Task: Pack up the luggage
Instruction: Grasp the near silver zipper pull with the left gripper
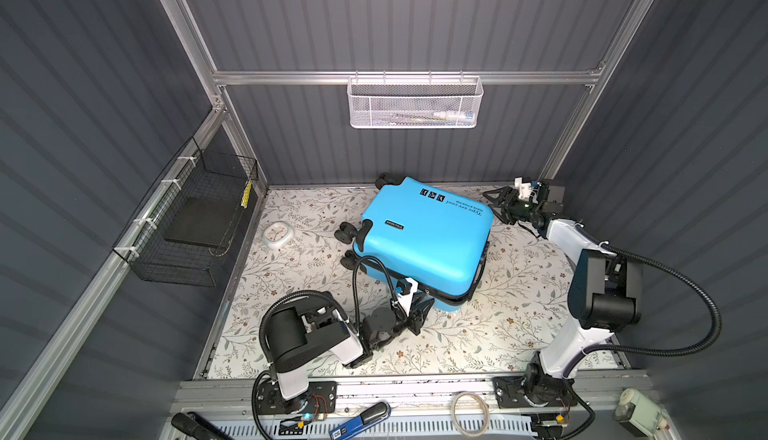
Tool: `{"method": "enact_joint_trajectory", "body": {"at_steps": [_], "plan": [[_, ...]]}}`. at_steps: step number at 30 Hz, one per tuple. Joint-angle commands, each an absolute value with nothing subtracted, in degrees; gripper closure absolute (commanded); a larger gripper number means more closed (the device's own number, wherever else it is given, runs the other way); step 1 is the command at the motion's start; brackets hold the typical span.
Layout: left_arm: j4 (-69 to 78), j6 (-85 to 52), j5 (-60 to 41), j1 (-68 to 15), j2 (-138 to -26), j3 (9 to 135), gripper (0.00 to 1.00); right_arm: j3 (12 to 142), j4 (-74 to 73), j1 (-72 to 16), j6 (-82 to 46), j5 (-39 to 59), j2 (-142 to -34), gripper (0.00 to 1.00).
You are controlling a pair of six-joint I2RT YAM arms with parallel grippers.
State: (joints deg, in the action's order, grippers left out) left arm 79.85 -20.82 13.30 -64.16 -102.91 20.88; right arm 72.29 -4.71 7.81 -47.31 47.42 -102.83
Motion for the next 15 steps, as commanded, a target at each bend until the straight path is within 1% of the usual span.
{"method": "enact_joint_trajectory", "body": {"at_steps": [1, 4, 7, 12, 15], "plan": [[84.45, -21.79, 14.03, -64.22, -104.53, 23.26, 0.66, 72.07, -4.53, 7.45, -46.40, 48.25, -103.60, 0.36], [84.63, -22.24, 13.81, -64.25, -105.01, 23.67, 0.70, 72.05, -4.53, 7.47, -46.32, 48.25, -103.54, 0.36], [84.48, -22.39, 13.88, -64.29, -104.82, 23.99, 0.72, 72.04, -4.49, 7.43, -46.31, 48.25, -103.67, 0.36], [84.03, -23.18, 13.46, -64.25, -104.26, 24.68, 0.80, 71.98, -4.62, 7.27, -46.32, 48.25, -103.82, 0.36], [83.94, -23.49, 13.19, -64.32, -104.05, 24.94, 0.83, 71.85, -4.65, 7.09, -46.32, 48.26, -103.77, 0.37]]}}
